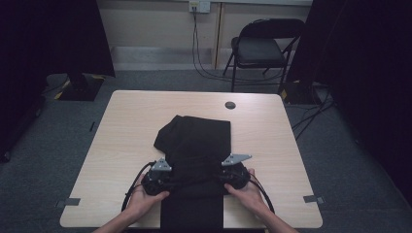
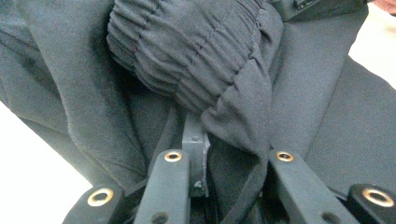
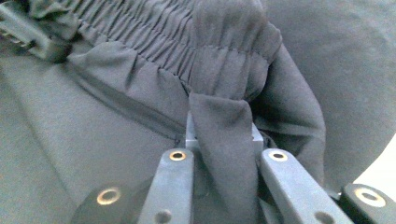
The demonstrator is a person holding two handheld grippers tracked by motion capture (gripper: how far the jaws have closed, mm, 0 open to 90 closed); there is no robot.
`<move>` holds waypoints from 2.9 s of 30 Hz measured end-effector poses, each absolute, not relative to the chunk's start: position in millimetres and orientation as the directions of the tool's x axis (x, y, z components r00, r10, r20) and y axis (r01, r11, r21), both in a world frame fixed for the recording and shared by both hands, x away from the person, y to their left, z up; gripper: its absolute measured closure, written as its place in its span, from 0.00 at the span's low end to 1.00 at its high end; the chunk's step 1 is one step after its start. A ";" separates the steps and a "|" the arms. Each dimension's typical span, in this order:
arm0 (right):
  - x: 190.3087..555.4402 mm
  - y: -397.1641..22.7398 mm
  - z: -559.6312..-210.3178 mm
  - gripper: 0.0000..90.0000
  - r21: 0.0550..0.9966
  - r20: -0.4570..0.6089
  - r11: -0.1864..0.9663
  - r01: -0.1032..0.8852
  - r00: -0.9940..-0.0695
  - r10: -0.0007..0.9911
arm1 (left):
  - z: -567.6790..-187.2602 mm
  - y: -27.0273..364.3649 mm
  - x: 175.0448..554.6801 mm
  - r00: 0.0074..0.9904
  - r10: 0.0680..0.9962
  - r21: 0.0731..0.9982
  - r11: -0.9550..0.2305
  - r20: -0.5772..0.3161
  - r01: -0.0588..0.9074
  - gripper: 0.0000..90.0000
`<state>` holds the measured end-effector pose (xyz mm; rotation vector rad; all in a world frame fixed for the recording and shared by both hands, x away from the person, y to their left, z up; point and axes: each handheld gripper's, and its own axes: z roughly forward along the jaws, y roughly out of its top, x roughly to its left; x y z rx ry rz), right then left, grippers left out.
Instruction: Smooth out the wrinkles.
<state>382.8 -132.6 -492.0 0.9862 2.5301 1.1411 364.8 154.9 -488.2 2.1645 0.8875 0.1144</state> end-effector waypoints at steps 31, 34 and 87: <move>400.3 -167.7 -450.8 0.48 0.809 0.103 0.330 0.487 -0.669 0.736 | -448.9 197.2 399.8 0.717 0.678 0.792 -0.344 -0.161 0.504 0.59; 419.2 -172.2 -455.9 0.48 0.797 0.097 0.317 0.515 -0.626 0.774 | -461.4 192.3 420.0 0.664 0.732 0.751 -0.349 -0.155 0.561 0.59; 361.1 -152.5 -454.4 0.43 0.784 0.057 0.470 0.407 -0.800 0.597 | -446.4 168.9 391.6 0.750 0.657 0.820 -0.387 -0.076 0.421 0.37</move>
